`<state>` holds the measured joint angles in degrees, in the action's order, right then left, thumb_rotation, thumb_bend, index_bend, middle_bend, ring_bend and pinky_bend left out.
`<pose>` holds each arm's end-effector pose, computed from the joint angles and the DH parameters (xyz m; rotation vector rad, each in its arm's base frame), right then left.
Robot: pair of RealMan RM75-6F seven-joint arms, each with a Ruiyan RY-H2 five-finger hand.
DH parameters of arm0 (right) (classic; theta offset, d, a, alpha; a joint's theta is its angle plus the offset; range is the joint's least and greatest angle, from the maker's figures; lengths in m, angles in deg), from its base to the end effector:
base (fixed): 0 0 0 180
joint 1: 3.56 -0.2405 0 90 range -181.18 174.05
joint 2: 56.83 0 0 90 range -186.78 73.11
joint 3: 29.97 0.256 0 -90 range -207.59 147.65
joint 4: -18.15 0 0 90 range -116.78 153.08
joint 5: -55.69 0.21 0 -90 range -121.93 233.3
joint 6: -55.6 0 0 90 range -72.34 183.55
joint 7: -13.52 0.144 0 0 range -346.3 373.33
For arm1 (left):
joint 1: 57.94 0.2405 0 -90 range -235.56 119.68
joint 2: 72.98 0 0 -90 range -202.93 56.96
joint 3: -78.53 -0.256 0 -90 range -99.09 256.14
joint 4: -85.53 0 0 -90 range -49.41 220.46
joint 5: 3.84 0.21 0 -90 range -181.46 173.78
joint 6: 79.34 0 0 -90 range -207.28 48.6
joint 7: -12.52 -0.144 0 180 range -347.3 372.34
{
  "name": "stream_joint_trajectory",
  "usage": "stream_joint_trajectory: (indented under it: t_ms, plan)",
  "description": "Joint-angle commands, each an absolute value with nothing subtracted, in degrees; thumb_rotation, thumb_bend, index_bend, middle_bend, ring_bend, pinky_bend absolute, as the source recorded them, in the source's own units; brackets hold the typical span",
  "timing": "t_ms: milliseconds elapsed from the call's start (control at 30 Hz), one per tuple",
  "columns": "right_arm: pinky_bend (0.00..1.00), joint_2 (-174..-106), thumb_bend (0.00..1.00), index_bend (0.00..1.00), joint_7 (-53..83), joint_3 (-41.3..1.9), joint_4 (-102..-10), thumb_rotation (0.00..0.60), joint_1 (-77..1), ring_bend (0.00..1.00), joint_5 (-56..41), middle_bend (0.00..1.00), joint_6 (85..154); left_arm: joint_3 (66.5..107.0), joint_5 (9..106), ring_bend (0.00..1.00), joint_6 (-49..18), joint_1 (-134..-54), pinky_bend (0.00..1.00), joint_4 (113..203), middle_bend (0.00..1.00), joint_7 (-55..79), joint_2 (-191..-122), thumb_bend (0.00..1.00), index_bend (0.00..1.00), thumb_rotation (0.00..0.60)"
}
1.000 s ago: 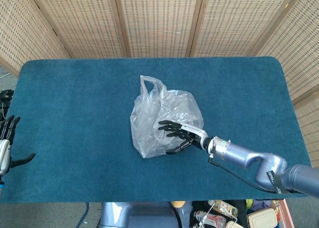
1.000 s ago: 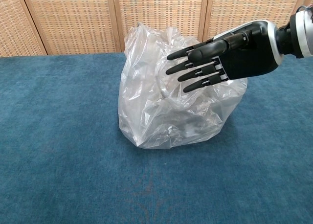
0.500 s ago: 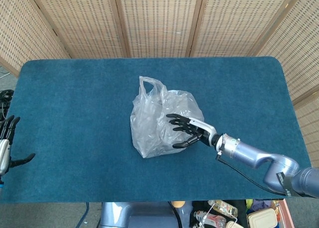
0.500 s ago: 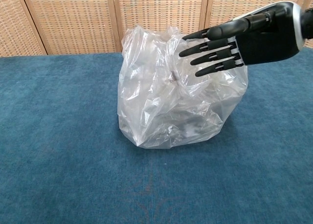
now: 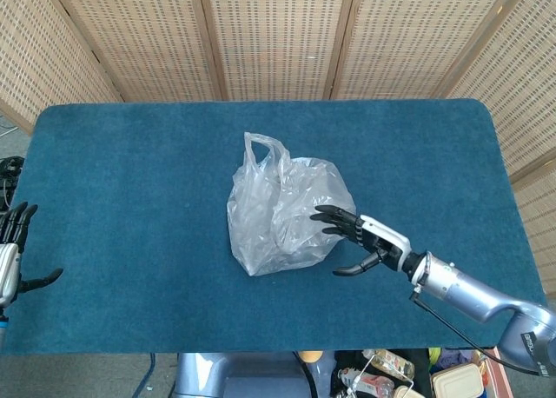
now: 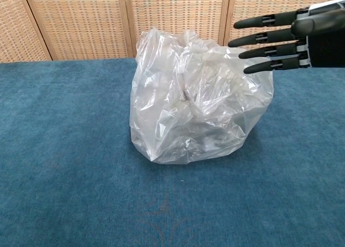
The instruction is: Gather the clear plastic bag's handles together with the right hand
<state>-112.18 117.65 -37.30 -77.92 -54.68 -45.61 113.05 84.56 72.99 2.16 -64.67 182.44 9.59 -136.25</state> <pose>-0.1462 -0.3118 0.1116 -1.3623 2.3675 -1.2769 -0.3091 0.2000 0.1632 -1.2780 -0.9771 -0.8684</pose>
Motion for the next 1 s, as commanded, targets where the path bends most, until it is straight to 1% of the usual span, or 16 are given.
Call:
stream_joint_trajectory:
  t_ms: [33,167,367,700,900,1000]
  plan:
    - [0.07,-111.7,0.00,0.09,116.1,-38.8,-77.8,0.600,-53.4,0.00,-46.3,0.12,113.4,84.6,72.9,0.00,2.2,-64.7,0.00,182.5,0.00,9.6,-136.2,0.07,0.00,0.600]
    - [0.07,-111.8,0.00,0.10,116.6,-40.5,-77.0,0.600,-55.6,0.00,-48.3,0.13,109.5,84.5,73.0,0.00,2.2,-64.7,0.00,182.6,0.00,9.6,-136.1,0.07,0.00,0.600]
    - [0.07,-113.9,0.00,0.10,117.0,-40.2,-76.4,0.600,-59.6,0.00,-48.0,0.13,103.5,84.5,73.3,0.00,2.4,-64.6,0.00,182.9,0.00,9.8,-135.9,0.07,0.00,0.600]
    - [0.07,-116.6,0.00,0.10,114.7,-37.5,-78.0,0.600,-65.7,0.00,-45.1,0.12,95.9,84.7,72.7,0.00,1.9,-64.7,0.00,182.6,0.00,10.7,-135.7,0.07,0.00,0.600]
    - [0.07,-118.2,0.00,0.11,113.0,-34.4,-78.5,0.600,-69.7,0.00,-40.4,0.13,90.0,84.6,72.8,0.00,1.8,-64.7,0.00,182.6,0.00,11.3,-135.5,0.07,0.00,0.600]
    - [0.07,-118.7,0.00,0.11,113.4,-33.1,-78.6,0.600,-70.3,0.00,-38.6,0.13,89.6,84.7,72.7,0.00,1.7,-64.7,0.00,182.5,0.00,11.6,-135.4,0.07,0.00,0.600]
